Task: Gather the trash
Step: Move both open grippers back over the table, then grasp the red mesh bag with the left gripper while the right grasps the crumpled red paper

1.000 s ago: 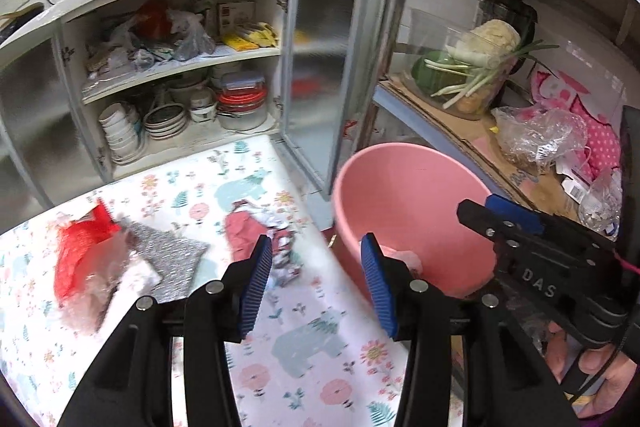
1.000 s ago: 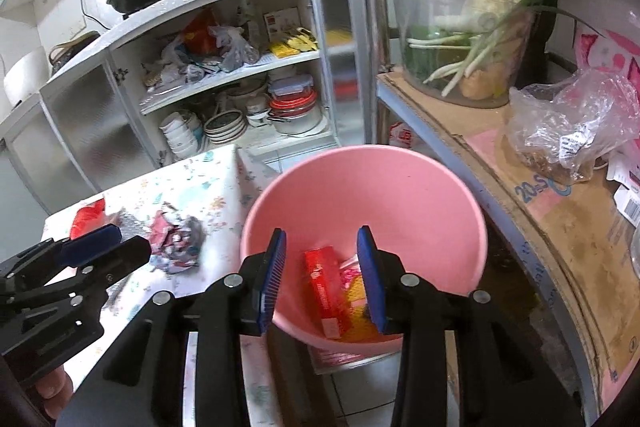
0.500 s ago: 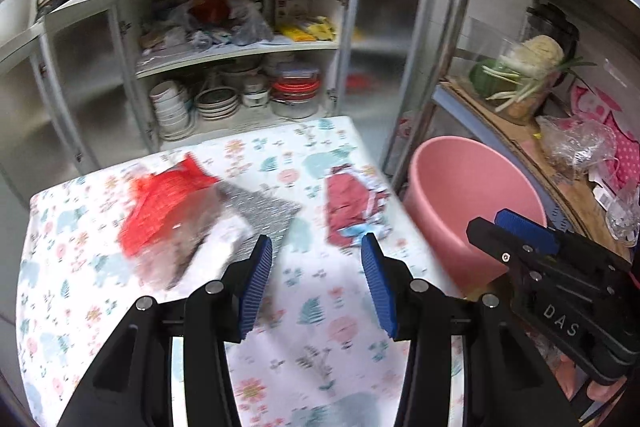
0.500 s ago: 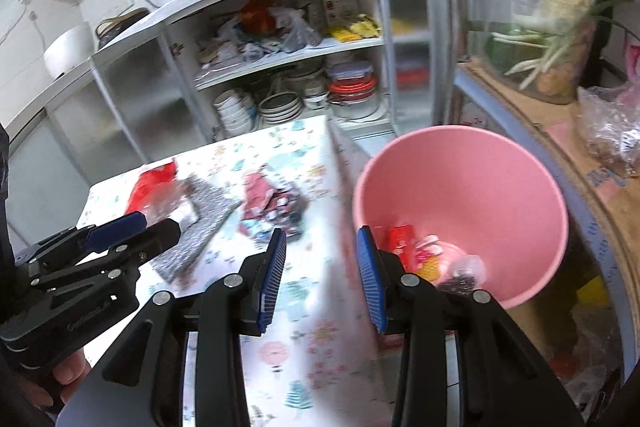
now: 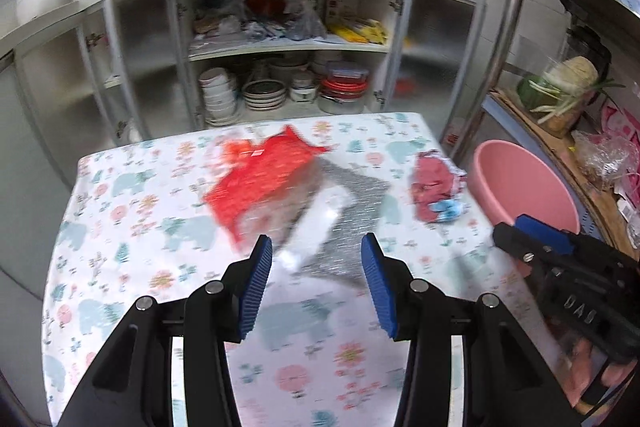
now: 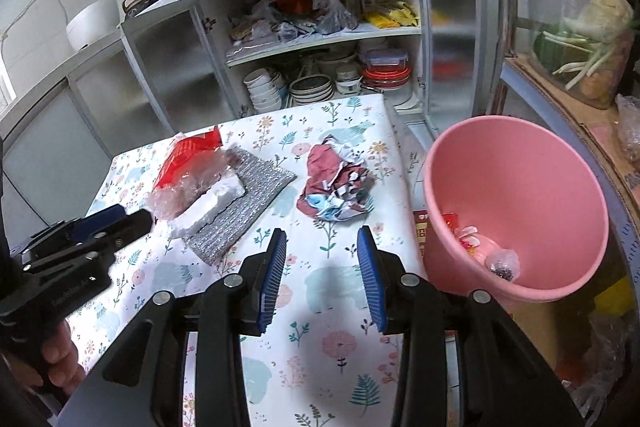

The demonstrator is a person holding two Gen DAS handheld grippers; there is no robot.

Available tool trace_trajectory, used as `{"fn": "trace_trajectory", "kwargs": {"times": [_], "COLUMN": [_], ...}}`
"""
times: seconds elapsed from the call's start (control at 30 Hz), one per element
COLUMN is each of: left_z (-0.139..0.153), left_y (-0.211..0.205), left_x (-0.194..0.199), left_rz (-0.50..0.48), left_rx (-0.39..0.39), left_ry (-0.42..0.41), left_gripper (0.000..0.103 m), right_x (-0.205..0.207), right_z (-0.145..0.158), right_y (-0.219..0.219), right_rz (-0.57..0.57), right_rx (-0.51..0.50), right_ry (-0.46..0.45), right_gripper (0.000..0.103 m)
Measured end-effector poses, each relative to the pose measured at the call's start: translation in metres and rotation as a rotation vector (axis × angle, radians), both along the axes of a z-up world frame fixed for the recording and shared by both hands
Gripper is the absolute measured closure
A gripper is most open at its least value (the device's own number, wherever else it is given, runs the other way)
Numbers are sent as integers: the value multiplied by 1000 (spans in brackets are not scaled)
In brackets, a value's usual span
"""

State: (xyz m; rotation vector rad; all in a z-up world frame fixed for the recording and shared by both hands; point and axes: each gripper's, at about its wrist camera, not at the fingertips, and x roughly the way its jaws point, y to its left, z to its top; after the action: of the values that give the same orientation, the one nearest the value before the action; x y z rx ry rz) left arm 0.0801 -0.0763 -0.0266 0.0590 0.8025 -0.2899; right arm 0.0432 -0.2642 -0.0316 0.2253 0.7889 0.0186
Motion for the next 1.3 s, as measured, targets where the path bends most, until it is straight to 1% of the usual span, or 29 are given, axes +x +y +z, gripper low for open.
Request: {"fn": "trace_trajectory", "kwargs": {"times": [0.2,0.3,0.37,0.5,0.63,0.7,0.77,0.83,0.9,1.0,1.07,1.13,1.17,1.2,1.23,1.27,1.3], "left_z": [-2,-1,-1,0,-10,-11,-8,-5,-4,-12,-18,-23,-24,-25,-26,-25,-25], "left_y": [42,59,63,62,61,56,49,38,28,20,19,20,21,21,21,20,19], "left_x": [7,18,25,46,68,76,80,83,88,99,106,107,106,106,105,103,102], "left_rz": [80,107,103,57,57,49,17,-37,-74,-86,-84,-87,-89,-91,-94,-99,-103], "left_rx": [-34,-74,-94,-127,-160,-167,-164,-142,-93,-24,-13,-22,-27,-30,-28,-24,-17], "left_ry": [1,10,21,61,125,132,119,97,70,79,94,93,90,87,81,70,61], "left_gripper": [57,57,57,57,57,57,56,53,52,52,52,52,52,59,63,74,79], "right_x": [11,16,19,24,27,30,33,35,37,40,42,44,44,46,46,47,48], "right_z": [-9,-11,-12,-14,-14,-15,-16,-16,-17,-18,-18,-18,-18,-18,-18,-19,-19], "right_y": [7,10,11,9,4,2,1,0,0,1,1,1,1,0,0,0,0], "right_rz": [21,34,41,43,41,40,36,32,33,38,40,38,38,36,33,31,28], "right_rx": [12,18,20,29,33,33,37,38,36,31,31,29,28,26,26,27,29], "right_ry": [14,19,21,28,26,28,30,32,35,38,37,36,35,36,38,39,40], "right_gripper": [65,65,65,65,65,65,65,65,65,65,65,65,65,65,66,65,65]}}
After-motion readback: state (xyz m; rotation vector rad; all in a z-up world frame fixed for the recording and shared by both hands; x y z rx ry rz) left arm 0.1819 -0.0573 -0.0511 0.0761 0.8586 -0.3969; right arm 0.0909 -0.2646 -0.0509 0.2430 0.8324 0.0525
